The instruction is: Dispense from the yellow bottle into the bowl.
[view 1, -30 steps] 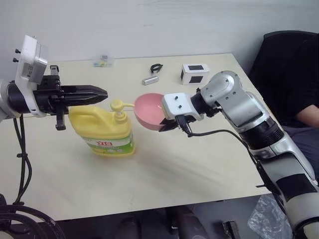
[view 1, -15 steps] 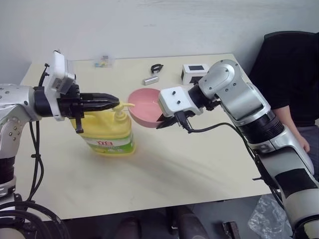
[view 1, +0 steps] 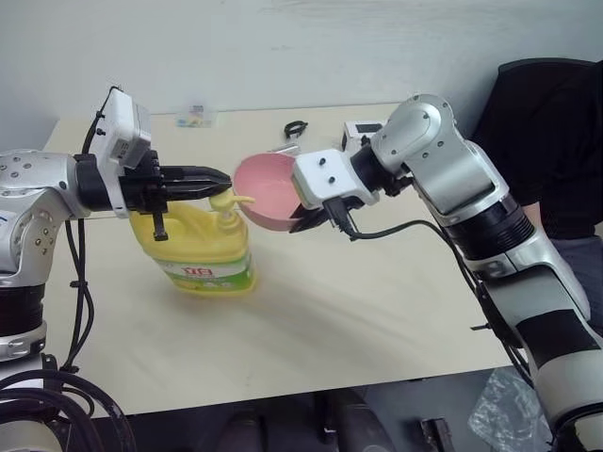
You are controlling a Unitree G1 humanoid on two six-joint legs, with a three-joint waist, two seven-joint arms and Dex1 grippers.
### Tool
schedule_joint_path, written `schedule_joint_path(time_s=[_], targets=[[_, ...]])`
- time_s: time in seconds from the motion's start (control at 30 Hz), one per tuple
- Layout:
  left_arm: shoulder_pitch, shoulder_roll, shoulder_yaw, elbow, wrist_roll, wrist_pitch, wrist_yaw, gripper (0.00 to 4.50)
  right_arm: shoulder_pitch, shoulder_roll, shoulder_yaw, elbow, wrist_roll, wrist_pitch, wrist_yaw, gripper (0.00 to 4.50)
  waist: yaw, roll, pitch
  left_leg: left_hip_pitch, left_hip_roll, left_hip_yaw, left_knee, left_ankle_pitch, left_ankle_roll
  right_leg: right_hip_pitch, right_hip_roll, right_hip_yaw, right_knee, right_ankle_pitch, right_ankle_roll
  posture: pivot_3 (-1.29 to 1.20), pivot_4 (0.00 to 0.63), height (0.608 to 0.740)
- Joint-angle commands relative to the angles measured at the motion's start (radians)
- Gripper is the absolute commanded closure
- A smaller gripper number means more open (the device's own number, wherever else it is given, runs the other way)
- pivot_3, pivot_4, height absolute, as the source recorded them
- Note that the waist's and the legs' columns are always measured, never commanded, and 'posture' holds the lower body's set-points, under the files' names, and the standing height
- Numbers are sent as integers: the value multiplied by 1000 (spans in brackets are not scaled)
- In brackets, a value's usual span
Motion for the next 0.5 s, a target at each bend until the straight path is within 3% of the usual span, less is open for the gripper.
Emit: schedule_joint_path(time_s=[0.03,0.5], targets=[[-1,15,-17,-17,35,-28,-26,4216,-33,5,-40,-11,5,-22,6,4500,0,0,0,0,0,0,0,0,0,0,0,0,0,0,0,0,150,740],[-39,6,1,-16,11,23,-32,4216,-28,4,-39,-7,7,-29,14,4500,-2,0,0,0,0,0,0,0,0,0,0,0,0,0,0,0,150,740]])
